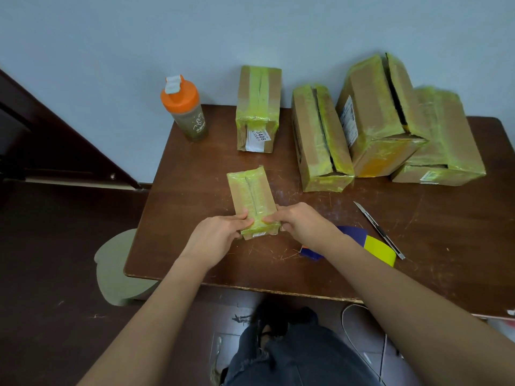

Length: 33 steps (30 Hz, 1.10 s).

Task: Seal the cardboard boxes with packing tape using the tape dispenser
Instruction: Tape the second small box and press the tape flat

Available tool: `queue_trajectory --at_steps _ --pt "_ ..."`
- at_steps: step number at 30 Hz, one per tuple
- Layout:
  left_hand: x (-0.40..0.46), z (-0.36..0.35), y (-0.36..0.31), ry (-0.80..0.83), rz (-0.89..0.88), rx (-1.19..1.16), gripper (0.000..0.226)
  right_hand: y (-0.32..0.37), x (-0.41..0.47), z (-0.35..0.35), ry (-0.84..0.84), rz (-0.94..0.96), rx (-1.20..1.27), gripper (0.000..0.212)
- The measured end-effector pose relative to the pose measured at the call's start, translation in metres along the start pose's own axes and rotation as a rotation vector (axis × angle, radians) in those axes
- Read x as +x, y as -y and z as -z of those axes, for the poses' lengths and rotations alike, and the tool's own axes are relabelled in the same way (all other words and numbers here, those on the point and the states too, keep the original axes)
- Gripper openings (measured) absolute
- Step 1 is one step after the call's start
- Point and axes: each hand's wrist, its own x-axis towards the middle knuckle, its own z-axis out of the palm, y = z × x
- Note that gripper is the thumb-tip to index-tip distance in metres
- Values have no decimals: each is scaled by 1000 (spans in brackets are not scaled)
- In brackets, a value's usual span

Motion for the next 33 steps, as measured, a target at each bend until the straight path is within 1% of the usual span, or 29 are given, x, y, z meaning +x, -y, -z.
queue_trajectory --at_steps 1,4,7,12,13,17,19,21,24,26,28,31,33 --pt "0 -1 0 -3 3 -9 43 1 0 1 5 5 6 47" --pt "0 -4 -3 -28 18 -9 45 2 3 2 17 14 0 40" --pt "-3 -10 -4 -103 -2 -4 42 2 2 -2 -23 6 12 35" --pt "-3 -23 -8 -200 32 -23 37 5 -2 -16 -162 -28 57 32" --pt "-5 -25 -10 -223 28 -15 38 6 -3 -17 -172 -31 61 31" --pt "-11 -32 -16 -300 14 -20 44 11 -5 -14 -125 -21 24 30" --pt "-7 -36 -19 -306 31 2 42 14 -5 -17 -166 -17 22 30" --pt "-1 -38 -21 -300 20 48 38 19 -4 -22 -193 -79 29 33" --pt "-3 -38 -21 -290 -13 55 38 25 -5 -19 -164 -124 42 30" --pt "-6 -37 -20 -304 -22 49 38 27 -3 -15 -109 -113 -10 24" --pt "-4 -37 -22 -327 -1 36 37 28 2 -14 -73 -153 -58 23" --pt "-2 -41 -26 -353 -11 51 36 33 4 -18 -75 -209 -88 21" --pt "-4 -42 -24 -363 -25 58 36 35 1 -19 -65 -200 -99 20"
